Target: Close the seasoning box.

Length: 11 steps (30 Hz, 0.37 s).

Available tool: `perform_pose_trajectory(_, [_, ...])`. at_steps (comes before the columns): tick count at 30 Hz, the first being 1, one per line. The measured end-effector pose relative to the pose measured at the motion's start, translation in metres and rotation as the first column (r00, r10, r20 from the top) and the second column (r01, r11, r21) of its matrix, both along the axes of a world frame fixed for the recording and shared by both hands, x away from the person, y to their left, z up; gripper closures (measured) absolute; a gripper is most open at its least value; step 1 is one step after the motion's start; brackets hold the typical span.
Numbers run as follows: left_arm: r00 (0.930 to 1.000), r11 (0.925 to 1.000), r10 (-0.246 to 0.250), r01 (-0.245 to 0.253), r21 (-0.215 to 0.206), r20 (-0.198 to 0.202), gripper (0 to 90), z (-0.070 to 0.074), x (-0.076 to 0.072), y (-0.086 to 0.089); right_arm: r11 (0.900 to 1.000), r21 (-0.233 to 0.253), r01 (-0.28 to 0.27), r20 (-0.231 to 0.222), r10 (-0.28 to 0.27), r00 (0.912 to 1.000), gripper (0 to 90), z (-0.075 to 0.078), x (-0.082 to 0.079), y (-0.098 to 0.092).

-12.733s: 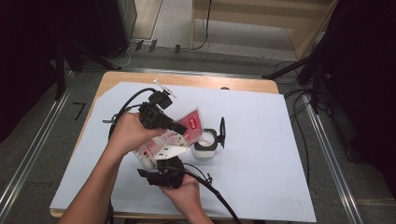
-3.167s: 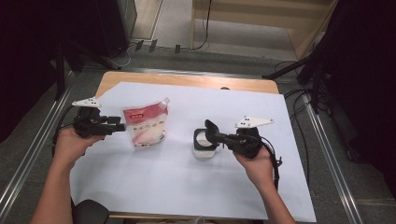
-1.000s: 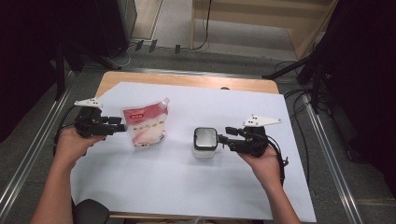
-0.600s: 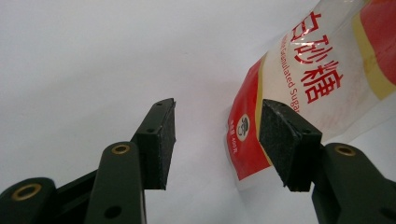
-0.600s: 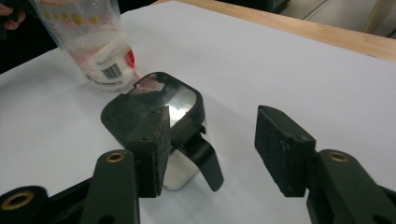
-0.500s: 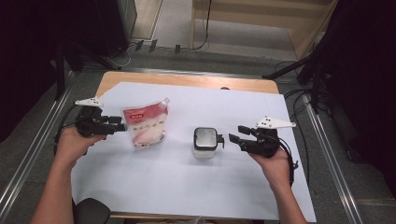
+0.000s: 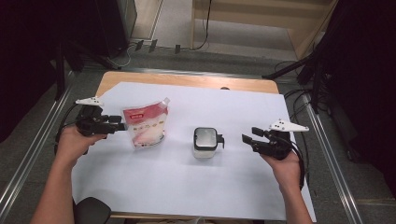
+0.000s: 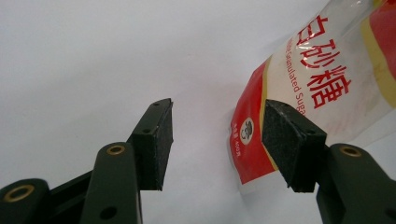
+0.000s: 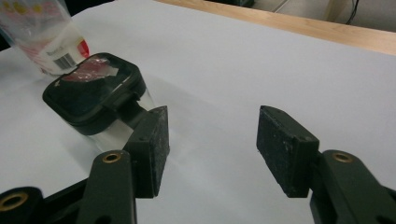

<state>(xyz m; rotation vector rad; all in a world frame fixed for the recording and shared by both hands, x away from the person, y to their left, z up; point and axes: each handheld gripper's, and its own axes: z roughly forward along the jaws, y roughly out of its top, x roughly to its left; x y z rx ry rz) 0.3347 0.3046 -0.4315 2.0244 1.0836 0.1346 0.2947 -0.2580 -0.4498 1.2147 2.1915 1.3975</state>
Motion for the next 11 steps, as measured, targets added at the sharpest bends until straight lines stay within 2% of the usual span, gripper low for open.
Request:
perform_pose_trajectory(4, [1.0000,1.0000,0.004,-0.004,0.007,0.004,43.9,-0.001,0.001,-0.001,1.000,-0.012,0.027,-0.012,-0.028,0.9995,44.4,-0.004,0.003,-0.008])
perform_pose_trajectory(11, [0.9999,1.0000,0.006,-0.006,-0.002,-0.011,44.4,-0.002,0.002,-0.002,0.998,0.004,0.068,-0.008,-0.068,0.9977,44.3,-0.006,0.004,-0.016])
